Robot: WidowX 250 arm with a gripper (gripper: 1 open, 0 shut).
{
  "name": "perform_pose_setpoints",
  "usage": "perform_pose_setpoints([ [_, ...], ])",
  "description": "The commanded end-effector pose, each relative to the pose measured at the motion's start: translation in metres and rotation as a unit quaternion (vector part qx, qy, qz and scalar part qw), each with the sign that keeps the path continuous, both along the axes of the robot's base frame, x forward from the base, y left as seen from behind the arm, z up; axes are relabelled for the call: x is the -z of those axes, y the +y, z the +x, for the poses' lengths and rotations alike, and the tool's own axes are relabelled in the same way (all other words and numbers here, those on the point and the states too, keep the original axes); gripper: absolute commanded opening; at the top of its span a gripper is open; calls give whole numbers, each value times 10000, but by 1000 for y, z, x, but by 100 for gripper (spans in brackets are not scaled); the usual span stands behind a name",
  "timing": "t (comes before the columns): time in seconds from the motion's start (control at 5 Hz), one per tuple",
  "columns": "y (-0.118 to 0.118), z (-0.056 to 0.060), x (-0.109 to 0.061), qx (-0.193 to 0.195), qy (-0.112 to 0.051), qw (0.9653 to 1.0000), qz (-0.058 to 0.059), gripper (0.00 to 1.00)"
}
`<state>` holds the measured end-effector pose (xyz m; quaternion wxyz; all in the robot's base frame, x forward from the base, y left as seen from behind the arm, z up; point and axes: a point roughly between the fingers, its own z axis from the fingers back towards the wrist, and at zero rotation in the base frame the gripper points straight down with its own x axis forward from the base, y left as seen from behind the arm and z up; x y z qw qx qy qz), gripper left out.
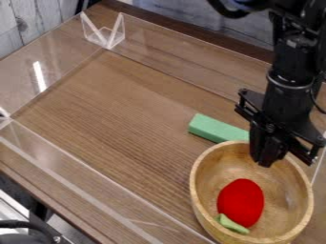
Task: Move the red fruit to the right
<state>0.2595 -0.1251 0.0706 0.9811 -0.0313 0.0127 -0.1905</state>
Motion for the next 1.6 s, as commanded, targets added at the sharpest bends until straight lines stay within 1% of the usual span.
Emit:
perform_pose_setpoints([
  [0.0,-4,9,-11,-102,-281,9995,-116,0],
  [0.2,-2,6,-8,-279,-280,9992,-107,0],
  [0.4,4,6,-20,40,-310,9994,-115,0],
  [0.6,9,6,-26,401,-304,9987,-123,100],
  [0.8,4,5,-25,500,-286,9983,-123,0],
  [1.0,-1,4,-21,653,-240,9975,-125,100],
  [1.2,-7,-5,-17,1079,-193,9939,-131,100],
  [1.4,-10,-13,-17,1417,-153,9897,-133,0],
])
